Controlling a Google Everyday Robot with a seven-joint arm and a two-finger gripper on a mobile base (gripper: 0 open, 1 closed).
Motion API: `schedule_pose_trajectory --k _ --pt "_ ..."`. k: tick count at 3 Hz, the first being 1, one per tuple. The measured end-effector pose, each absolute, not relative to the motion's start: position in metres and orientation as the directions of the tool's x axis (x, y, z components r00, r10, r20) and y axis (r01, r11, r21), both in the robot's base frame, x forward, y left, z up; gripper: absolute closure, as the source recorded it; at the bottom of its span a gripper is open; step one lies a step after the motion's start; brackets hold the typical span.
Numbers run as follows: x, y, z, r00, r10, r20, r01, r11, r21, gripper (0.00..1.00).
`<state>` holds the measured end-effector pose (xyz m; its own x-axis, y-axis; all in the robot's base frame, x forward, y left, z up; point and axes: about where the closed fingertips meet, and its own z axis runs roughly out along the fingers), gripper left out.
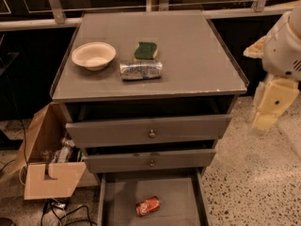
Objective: Pick coke can from bottom drawer and place on counter
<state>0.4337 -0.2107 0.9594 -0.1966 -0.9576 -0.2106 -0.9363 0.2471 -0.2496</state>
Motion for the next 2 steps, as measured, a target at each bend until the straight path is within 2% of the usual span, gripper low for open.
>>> schedule_pose_trajectory --k 1,2 --pt "0.411 -0.19 0.916 -0.132 -0.962 -0.238 -0.953 0.189 -0.237 0.0" --pt "0.381 -0.17 0.854 -0.106 -0.96 -0.259 -0.977 0.149 -0.154 0.0"
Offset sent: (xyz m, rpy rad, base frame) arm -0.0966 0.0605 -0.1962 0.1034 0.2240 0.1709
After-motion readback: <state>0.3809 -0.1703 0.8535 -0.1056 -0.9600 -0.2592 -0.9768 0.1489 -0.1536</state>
